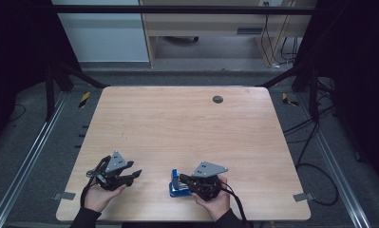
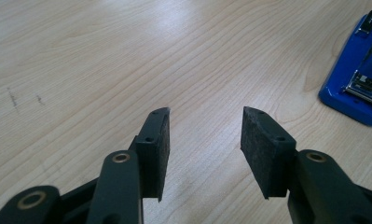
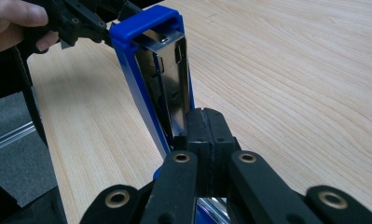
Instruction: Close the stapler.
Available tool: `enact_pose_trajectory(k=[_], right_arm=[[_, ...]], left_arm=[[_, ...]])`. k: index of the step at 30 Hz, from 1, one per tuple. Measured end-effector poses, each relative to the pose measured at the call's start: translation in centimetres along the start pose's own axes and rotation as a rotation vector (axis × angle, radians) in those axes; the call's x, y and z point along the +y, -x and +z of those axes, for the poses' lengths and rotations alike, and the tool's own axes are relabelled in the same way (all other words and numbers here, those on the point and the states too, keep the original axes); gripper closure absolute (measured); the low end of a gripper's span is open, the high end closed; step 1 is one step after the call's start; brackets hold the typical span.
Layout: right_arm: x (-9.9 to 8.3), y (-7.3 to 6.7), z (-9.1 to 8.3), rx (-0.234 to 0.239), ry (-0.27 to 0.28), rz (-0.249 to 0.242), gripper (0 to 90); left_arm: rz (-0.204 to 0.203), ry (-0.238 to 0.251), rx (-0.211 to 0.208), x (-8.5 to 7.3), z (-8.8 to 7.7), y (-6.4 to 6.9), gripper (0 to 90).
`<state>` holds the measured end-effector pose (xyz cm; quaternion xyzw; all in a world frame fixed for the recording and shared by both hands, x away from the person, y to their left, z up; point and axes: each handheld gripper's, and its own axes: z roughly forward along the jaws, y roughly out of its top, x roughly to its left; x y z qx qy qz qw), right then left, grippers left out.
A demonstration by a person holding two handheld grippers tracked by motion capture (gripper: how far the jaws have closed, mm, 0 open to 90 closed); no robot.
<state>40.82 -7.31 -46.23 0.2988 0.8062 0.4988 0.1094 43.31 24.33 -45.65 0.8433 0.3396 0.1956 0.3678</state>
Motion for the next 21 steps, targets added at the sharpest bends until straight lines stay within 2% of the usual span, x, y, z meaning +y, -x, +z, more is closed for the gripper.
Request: enact_pose_trajectory(k=[6, 12, 16, 21], right_arm=[[0.0, 0.7, -0.5, -0.02, 0.007, 0.008, 90.0], [0.0, 1.4, -1.3, -0.044, 0.019, 0.019, 90.0], [0.0, 1.9, -1.8, -0.062, 0.03, 0.028, 90.0], [0.3, 2.4, -2.4, -0.067, 0.045, 0.042, 90.0]], left_arm=[[-0.001, 0.005, -0.004, -0.1, -0.1, 0.1, 52.6], [0.003, 0.025, 0.03, -0.3, -0.4, -0.1, 50.8], [-0.007, 0.037, 0.035, -0.5, -0.4, -0.1, 49.8], [0.004, 0.042, 0.039, -0.7, -0.1, -0.1, 48.3]])
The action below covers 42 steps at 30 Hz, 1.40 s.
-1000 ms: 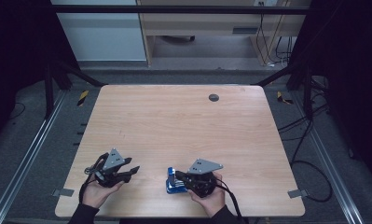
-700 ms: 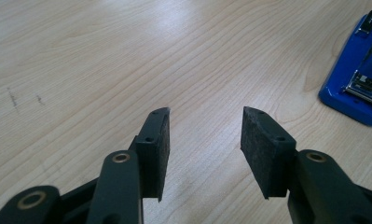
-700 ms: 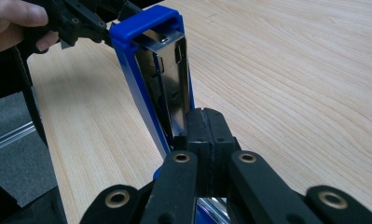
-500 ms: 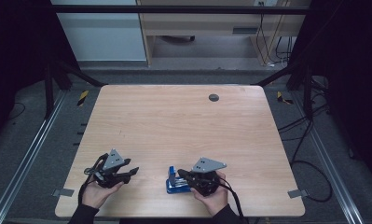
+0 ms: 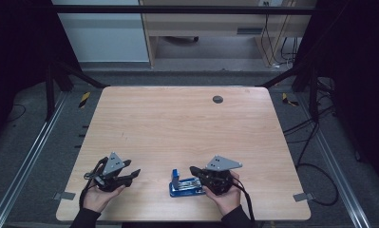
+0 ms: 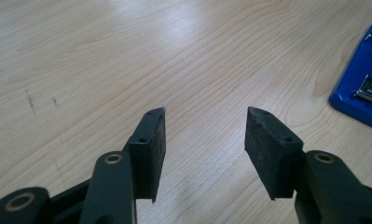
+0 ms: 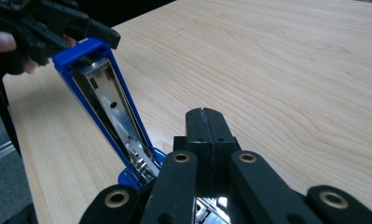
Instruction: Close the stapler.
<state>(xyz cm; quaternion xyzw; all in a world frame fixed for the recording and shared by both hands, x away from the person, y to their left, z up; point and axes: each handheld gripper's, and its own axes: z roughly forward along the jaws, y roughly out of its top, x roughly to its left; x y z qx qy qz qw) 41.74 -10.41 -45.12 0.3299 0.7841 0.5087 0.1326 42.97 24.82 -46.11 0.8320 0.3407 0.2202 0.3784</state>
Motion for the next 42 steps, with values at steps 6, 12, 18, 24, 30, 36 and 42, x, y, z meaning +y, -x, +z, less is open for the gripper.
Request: enact_pose_trajectory(k=[6, 12, 18, 24, 30, 36, 42], right_arm=[[0.7, 0.4, -0.9, -0.002, 0.025, -0.003, 90.0], [1.6, 0.6, -1.5, -0.001, 0.053, -0.006, 90.0], [2.3, 0.2, -1.6, 0.011, 0.074, -0.003, 90.0], [2.9, -0.9, -1.3, 0.02, 0.071, -0.024, 90.0], [3.4, -1.4, -1.4, 0.02, 0.076, -0.028, 90.0], [3.8, -2.0, -1.5, 0.027, 0.081, -0.031, 90.0], [4.1, -2.5, -1.5, 0.034, 0.092, -0.035, 90.0]], left_arm=[[-0.018, 0.005, 0.013, -0.1, 0.0, -0.3, 47.3], [-0.045, 0.018, 0.021, -0.2, 0.1, -0.4, 46.8], [-0.066, 0.004, 0.043, -0.6, -0.1, -0.8, 46.5], [-0.081, 0.004, 0.056, -0.8, -0.4, -1.0, 45.9], [-0.092, -0.009, 0.057, -1.1, -0.5, -1.2, 45.9], [-0.092, -0.015, 0.052, -1.1, -0.4, -1.1, 45.8], [-0.097, -0.018, 0.053, -1.2, -0.4, -1.2, 45.8]])
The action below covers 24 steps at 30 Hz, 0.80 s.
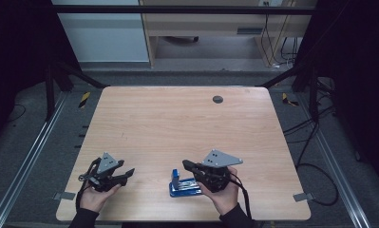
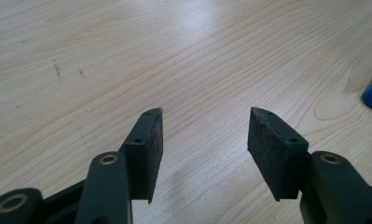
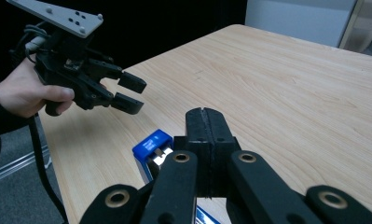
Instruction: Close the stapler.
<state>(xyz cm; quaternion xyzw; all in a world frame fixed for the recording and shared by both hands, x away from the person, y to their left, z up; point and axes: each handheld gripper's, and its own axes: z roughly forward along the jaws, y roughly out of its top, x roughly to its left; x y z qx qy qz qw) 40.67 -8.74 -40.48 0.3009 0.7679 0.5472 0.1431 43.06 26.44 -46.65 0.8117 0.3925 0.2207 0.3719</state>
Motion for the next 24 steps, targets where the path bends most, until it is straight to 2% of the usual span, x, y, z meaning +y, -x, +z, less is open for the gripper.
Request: enact_pose_trajectory(k=[7, 13, 19, 24], right_arm=[[0.5, -1.2, 0.5, 0.038, 0.005, 0.001, 90.0], [0.4, -2.5, 1.3, 0.067, -0.017, -0.015, 90.0], [0.0, -3.0, 1.9, 0.082, -0.032, -0.024, 90.0], [0.0, -2.9, 2.0, 0.075, -0.039, -0.034, 90.0]], left_arm=[[-0.004, -0.005, -0.003, 0.0, 0.0, -0.1, 45.3], [0.0, -0.008, -0.001, 0.0, 0.1, 0.0, 45.3], [0.001, -0.01, -0.003, 0.0, 0.1, 0.0, 45.3], [0.004, -0.01, -0.005, 0.0, 0.1, 0.0, 45.3]])
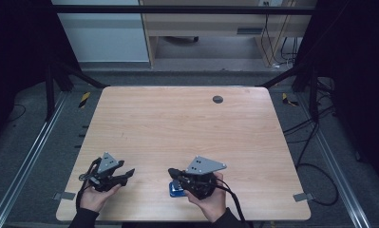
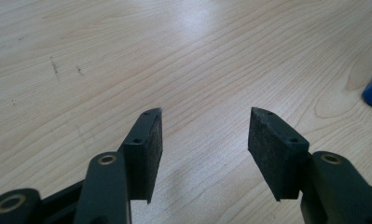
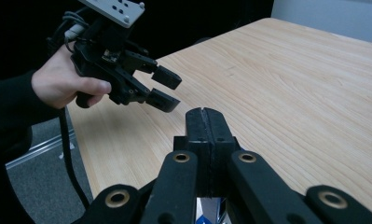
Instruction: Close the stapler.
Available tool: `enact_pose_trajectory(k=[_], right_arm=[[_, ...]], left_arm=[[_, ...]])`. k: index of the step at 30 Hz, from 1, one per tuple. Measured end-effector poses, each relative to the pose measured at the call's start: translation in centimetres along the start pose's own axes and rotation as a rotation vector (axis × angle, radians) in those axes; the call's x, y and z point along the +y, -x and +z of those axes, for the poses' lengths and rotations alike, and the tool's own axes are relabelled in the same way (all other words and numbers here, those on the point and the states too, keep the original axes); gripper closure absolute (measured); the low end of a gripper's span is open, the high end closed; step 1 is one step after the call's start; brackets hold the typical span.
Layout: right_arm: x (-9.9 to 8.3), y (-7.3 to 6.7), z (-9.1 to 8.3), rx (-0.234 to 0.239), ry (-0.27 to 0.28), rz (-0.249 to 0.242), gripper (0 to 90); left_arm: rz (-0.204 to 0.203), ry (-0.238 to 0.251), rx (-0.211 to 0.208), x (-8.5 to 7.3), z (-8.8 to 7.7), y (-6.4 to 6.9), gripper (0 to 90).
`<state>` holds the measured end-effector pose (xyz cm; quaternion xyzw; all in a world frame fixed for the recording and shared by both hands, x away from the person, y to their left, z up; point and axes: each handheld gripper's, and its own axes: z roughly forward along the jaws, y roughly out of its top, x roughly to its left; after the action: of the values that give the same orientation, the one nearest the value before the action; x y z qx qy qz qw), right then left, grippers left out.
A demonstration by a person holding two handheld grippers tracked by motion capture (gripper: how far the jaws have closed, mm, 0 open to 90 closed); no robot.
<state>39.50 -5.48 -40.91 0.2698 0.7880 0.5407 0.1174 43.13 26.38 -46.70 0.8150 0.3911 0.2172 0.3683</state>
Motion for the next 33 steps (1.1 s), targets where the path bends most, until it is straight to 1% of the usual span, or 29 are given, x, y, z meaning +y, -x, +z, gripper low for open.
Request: enact_pose_trajectory(k=[2, 6, 15, 22, 27, 33], right_arm=[[-0.2, 0.3, 0.0, -0.016, -0.014, -0.002, 90.0], [-1.0, 1.1, 0.0, -0.034, -0.039, 0.014, 90.0], [-1.9, 2.4, -0.9, -0.071, -0.05, 0.041, 90.0], [-2.5, 2.8, -1.0, -0.079, -0.071, 0.045, 90.0], [-3.0, 3.3, -1.7, -0.087, -0.091, 0.046, 90.0], [-3.7, 4.1, -2.3, -0.098, -0.124, 0.064, 90.0]], left_arm=[[-0.001, 0.001, 0.0, 0.0, 0.0, 0.0, 45.3], [-0.002, 0.002, 0.001, 0.0, 0.0, 0.0, 45.3], [0.002, -0.001, -0.003, 0.0, 0.0, 0.0, 45.3], [0.003, 0.004, -0.004, 0.0, 0.0, 0.0, 45.2], [0.003, 0.006, -0.004, 0.0, -0.1, 0.0, 45.3], [0.004, 0.005, -0.005, 0.1, -0.1, 0.1, 45.3]])
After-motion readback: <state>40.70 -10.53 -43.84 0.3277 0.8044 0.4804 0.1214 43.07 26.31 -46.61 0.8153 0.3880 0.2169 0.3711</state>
